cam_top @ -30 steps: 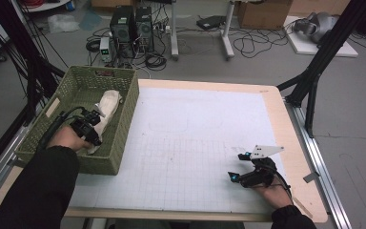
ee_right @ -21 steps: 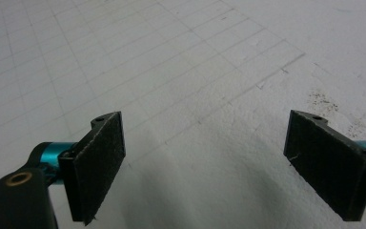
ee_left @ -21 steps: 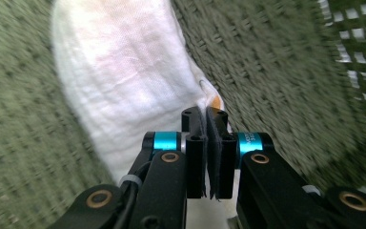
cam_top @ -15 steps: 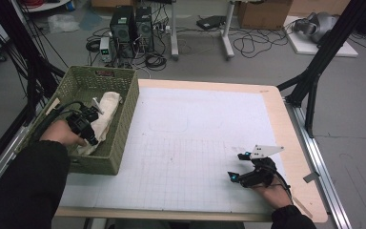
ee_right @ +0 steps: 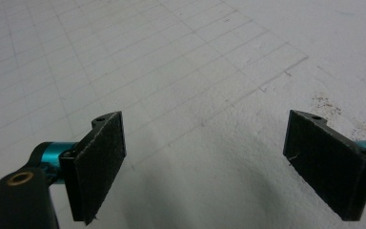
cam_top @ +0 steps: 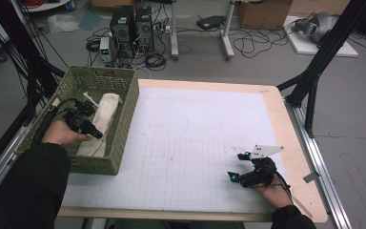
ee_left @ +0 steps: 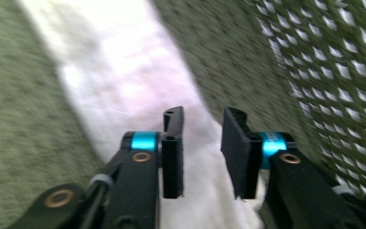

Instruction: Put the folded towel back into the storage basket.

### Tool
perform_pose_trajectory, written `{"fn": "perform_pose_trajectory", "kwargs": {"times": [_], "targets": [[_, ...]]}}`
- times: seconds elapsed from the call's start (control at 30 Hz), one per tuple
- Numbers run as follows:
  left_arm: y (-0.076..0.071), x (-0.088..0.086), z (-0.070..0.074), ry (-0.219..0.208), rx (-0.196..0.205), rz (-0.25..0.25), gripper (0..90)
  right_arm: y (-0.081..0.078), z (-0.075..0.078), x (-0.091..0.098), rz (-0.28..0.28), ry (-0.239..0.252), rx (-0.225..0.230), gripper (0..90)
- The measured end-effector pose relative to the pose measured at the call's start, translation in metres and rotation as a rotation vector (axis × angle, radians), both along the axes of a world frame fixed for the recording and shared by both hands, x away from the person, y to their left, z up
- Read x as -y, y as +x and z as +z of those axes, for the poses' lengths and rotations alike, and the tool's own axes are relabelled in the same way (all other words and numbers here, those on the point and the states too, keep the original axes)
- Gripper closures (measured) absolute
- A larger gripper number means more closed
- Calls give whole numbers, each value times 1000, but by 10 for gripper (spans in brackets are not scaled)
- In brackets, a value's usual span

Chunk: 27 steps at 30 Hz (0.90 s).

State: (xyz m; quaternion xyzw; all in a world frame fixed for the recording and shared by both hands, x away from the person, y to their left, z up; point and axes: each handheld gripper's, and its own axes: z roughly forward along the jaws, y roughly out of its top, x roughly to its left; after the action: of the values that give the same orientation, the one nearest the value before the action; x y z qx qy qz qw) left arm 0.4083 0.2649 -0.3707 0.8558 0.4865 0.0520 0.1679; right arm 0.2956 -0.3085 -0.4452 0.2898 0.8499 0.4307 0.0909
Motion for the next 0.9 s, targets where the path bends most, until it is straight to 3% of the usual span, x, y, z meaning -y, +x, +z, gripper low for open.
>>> {"fn": "perform_pose_trajectory", "kwargs": {"times": [0.07, 0.13, 0.23, 0.37, 0.5, 0.63, 0.9], "targets": [[2, -1, -6, -1, -6, 12, 803, 0, 0, 0, -1, -2, -3, 138], [2, 2, -16, 44, 19, 10, 815, 0, -1, 0, 5, -5, -2, 140], [4, 5, -28, 72, -1, 1, 801, 1, -1, -1, 6, -4, -7, 141], [4, 4, -28, 65, -7, -7, 794, 1, -2, -2, 11, -6, -7, 141], [3, 4, -23, 64, 29, -6, 730, 1, -1, -1, 9, -2, 3, 142], [-1, 2, -12, 21, 103, 6, 704, 0, 2, -1, 3, 7, 10, 141], [-6, 2, -1, -40, 158, 3, 659, -2, 6, -1, 0, 20, 29, 141]]}}
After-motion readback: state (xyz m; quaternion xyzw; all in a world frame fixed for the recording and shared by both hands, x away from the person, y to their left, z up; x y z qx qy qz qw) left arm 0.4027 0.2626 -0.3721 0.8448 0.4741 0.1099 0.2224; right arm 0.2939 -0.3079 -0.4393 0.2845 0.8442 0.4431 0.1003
